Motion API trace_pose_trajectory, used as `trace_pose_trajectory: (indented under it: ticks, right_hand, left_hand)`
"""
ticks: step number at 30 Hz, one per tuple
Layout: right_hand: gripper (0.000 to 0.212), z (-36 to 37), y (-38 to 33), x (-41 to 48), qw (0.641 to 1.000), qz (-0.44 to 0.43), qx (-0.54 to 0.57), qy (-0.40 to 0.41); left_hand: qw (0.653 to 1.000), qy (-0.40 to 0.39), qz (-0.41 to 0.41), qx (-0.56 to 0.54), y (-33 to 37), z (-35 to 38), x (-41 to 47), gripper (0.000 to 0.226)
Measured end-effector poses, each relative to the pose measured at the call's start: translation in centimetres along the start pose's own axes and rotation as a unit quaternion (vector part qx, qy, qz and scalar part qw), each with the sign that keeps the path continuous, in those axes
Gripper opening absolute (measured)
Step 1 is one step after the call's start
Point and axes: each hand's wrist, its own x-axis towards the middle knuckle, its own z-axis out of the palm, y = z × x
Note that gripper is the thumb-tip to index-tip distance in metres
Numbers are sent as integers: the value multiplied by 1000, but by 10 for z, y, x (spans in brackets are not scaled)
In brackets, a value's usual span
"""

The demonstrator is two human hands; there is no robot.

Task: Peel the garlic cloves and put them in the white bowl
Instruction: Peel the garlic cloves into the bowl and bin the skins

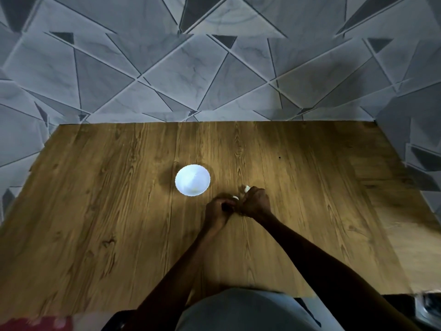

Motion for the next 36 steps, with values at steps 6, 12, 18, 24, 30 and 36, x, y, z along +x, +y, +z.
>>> trace_pose_trajectory:
  ticks: [6, 12, 18, 24, 30, 36]
  right_hand:
    - [43, 7, -8, -12, 997, -36, -58, 36]
    - [40, 4, 0, -10, 998, -45, -30, 40]
    - [9, 2, 26, -19, 966, -12, 258, 26]
    - [14, -2, 29, -36, 954, -77, 289, 30]
    - [16, -4, 23, -36, 967, -122, 222, 29]
    - [39, -6, 18, -41, 959, -231, 150, 64]
  left_hand:
    - [1000, 2, 11, -19, 6, -1, -7, 21]
    - [997, -21, 39, 57, 2, -6, -11, 17]
    - [998, -55, 28, 10, -3, -13, -24, 9]
    - [997, -48, -1, -58, 2, -11, -35, 10]
    - [990, -89, -39, -106, 19, -20, -38, 10]
    - [963, -123, -135, -199, 22, -30, -32, 11]
